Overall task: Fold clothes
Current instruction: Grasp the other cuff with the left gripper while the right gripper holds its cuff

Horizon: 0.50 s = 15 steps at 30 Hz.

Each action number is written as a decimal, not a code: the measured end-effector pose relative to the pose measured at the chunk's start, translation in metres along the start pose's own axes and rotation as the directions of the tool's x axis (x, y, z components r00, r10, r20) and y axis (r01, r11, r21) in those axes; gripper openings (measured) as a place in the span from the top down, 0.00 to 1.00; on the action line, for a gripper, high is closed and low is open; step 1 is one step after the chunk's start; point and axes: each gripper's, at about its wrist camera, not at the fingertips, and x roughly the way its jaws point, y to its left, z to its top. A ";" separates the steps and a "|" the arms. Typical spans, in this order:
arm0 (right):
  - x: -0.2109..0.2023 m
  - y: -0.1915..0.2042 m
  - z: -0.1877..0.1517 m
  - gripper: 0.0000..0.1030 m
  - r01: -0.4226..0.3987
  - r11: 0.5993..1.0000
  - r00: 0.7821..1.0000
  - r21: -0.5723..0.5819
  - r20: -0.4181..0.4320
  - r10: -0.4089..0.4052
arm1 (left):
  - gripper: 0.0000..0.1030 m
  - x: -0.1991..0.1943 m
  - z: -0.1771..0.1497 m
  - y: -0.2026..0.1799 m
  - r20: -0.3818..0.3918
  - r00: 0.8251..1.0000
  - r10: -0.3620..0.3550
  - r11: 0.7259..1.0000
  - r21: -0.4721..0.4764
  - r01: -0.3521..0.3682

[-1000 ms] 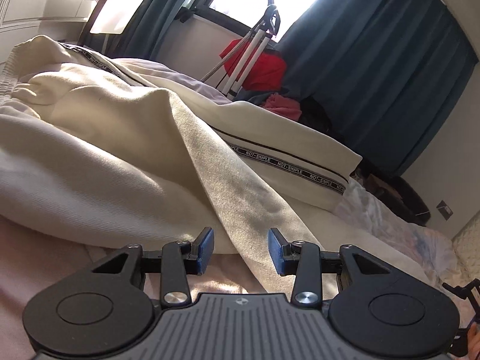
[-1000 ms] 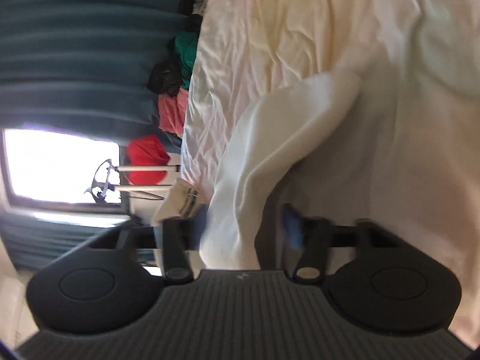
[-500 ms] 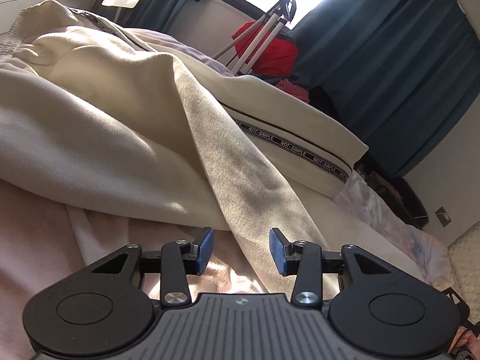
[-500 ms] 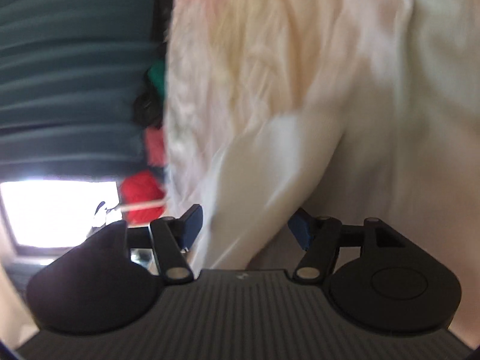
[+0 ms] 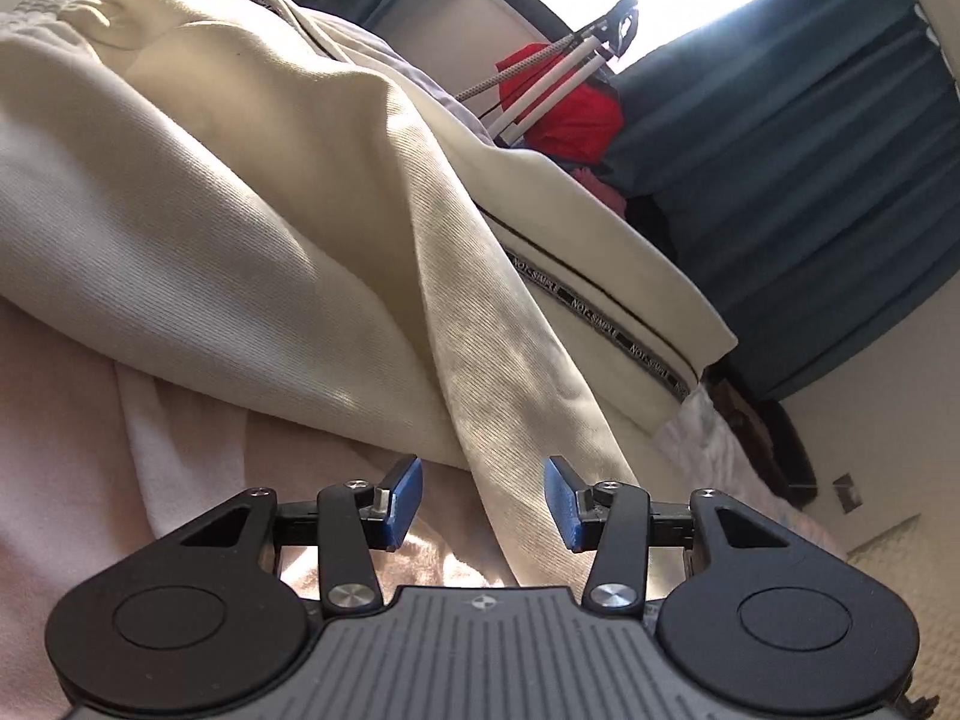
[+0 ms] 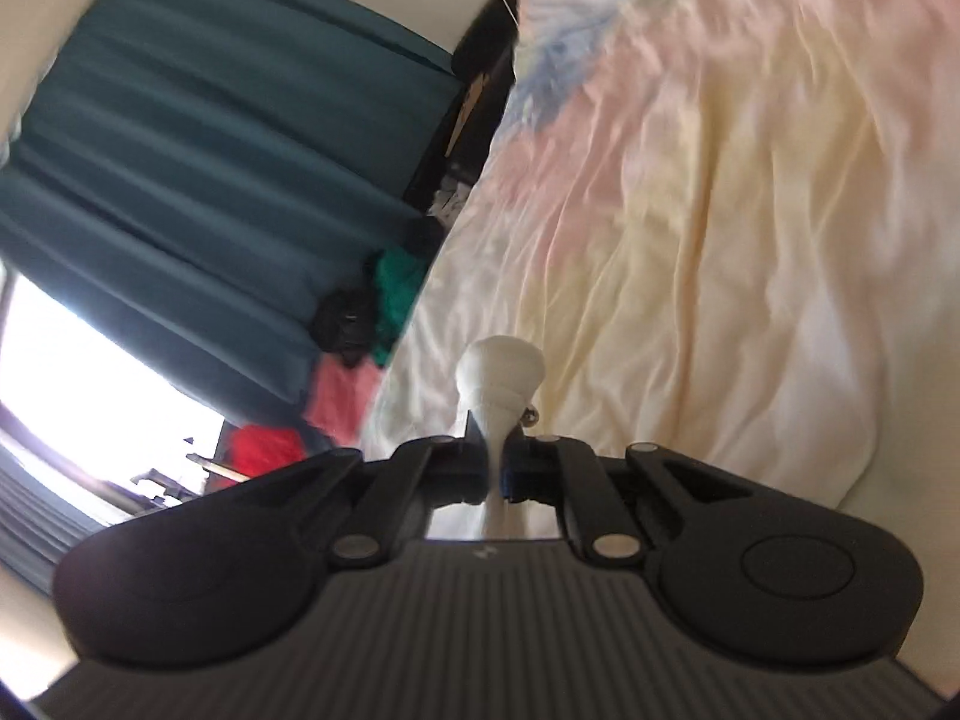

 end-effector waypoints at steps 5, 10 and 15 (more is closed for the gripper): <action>0.021 -0.019 -0.004 0.93 0.144 0.986 0.985 -0.079 -0.082 -0.150 | 0.40 -0.018 0.012 0.015 -0.026 0.998 0.063 0.991 -0.118 -0.065; 0.024 -0.034 -0.009 0.91 0.135 0.991 0.987 -0.020 -0.084 -0.137 | 0.35 -0.054 0.035 0.056 0.016 0.996 0.084 0.939 -0.336 -0.073; 0.021 -0.019 -0.015 0.91 0.138 0.984 0.989 -0.116 -0.033 -0.142 | 0.30 -0.069 0.048 0.098 0.131 0.982 0.139 0.845 -0.532 -0.049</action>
